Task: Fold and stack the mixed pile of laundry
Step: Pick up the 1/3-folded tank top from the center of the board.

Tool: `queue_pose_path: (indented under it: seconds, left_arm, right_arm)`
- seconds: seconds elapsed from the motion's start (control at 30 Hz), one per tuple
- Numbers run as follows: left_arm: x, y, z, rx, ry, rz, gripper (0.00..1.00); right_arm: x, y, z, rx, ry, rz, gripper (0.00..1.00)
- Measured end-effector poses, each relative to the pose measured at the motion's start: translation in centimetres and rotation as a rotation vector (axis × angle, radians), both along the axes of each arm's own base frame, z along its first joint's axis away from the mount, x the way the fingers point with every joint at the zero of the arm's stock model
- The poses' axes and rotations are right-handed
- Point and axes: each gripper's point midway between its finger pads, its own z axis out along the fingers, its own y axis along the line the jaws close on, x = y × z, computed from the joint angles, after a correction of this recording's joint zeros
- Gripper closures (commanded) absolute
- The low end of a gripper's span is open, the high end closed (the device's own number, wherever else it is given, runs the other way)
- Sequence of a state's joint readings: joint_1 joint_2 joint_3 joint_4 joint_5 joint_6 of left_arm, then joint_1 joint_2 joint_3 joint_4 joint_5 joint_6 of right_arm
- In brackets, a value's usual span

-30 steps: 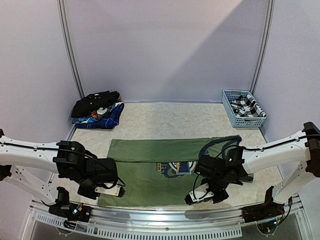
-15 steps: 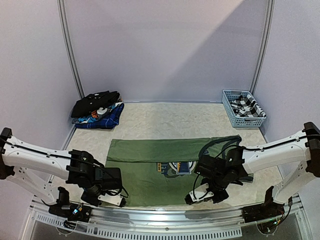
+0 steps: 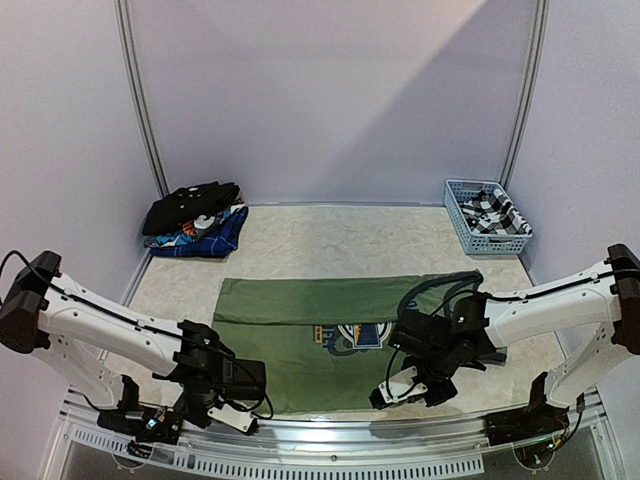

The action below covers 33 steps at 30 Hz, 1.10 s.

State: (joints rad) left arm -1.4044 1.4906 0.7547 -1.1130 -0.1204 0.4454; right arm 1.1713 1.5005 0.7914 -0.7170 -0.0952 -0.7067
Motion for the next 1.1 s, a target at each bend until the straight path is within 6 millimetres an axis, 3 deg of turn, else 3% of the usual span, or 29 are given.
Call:
queue_pose_path:
  seconds: [0.13,0.47,0.63,0.87,1.1]
  left_arm:
    - [-0.1,0.3,-0.5,0.047,0.01,-0.002,0.66]
    - [0.2,0.4,-1.1,0.11,-0.012,0.001,0.8]
    - [0.6,0.5,-1.1,0.122,-0.036,0.002,0.99]
    - [1.1,0.2,-0.6,0.09,-0.075,0.007,1.0]
    - [2.6,-0.4,1.1,-0.002,-0.164,0.032,1.0]
  right_arm:
    - [0.0,0.0,0.0,0.0,0.0,-0.002,0.99]
    - [0.0,0.0,0.0,0.0,0.0,-0.002,0.99]
    - [0.1,0.0,0.0,-0.002,-0.004,-0.004,1.0]
    - [0.4,0.0,0.3,0.008,-0.013,-0.02,1.0]
    - [1.1,0.1,1.9,0.059,-0.039,-0.049,1.0]
